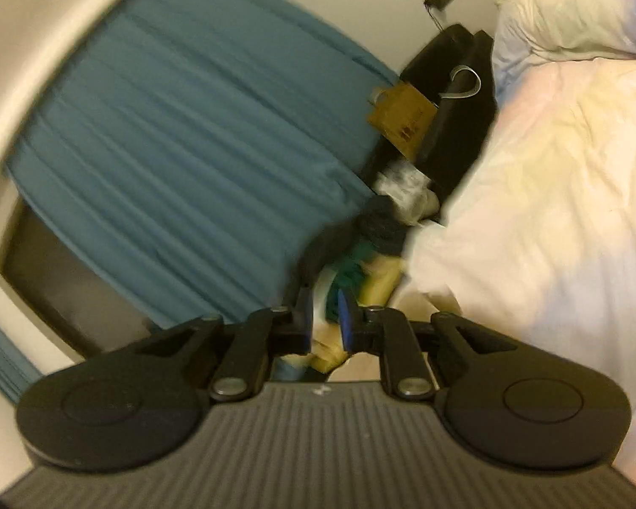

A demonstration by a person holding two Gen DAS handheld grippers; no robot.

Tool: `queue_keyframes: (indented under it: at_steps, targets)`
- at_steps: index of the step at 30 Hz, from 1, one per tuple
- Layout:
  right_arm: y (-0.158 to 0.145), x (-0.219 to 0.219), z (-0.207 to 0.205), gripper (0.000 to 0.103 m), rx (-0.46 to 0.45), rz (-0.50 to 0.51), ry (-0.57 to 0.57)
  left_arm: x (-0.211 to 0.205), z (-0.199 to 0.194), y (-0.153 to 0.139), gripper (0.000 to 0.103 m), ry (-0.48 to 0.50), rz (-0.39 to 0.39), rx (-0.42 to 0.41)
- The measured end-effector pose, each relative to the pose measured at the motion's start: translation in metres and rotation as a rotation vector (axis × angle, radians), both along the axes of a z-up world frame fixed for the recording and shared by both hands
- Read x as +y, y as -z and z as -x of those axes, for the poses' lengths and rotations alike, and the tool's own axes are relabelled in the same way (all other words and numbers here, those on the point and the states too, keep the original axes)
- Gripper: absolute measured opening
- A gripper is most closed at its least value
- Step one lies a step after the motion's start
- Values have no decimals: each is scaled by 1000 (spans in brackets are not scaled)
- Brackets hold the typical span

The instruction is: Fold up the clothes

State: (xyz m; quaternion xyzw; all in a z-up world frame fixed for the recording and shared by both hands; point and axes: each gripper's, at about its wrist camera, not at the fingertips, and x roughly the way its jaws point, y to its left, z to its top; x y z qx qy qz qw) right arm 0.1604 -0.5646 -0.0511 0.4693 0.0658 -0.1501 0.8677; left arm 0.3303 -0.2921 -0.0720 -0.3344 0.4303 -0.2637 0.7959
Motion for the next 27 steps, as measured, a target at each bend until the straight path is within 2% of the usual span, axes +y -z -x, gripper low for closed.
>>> queue_keyframes:
  at_steps: [2,4,6,8,10,12,13,14,16,21,23,27]
  targets:
    - [35,-4,-2,15,80,-59,-15,16,1,42,21,-32,29,73]
    - [69,-7,-1,15,139,-120,-32,35,4,73,21,-39,63,107]
    - [97,-3,3,15,176,-151,-43,49,8,89,21,-25,81,111]
    - [120,5,4,15,209,-178,-61,56,11,97,22,-8,73,93]
    - [134,15,4,15,254,-172,-78,56,19,90,25,18,18,40]
    - [137,27,3,15,287,-157,-94,53,17,82,38,42,-61,-11]
    - [137,33,3,15,297,-154,-103,52,19,74,56,58,-110,-29]
    - [132,40,5,15,299,-149,-110,50,23,64,70,77,-152,-52]
    - [117,51,8,15,295,-119,-122,53,35,43,84,96,-207,-105]
    - [63,76,30,16,285,30,-163,55,84,-22,91,140,-307,-255]
    - [41,89,44,16,287,99,-178,53,104,-49,103,155,-343,-322]
    - [-2,119,78,18,274,234,-207,61,155,-97,103,167,-409,-450]
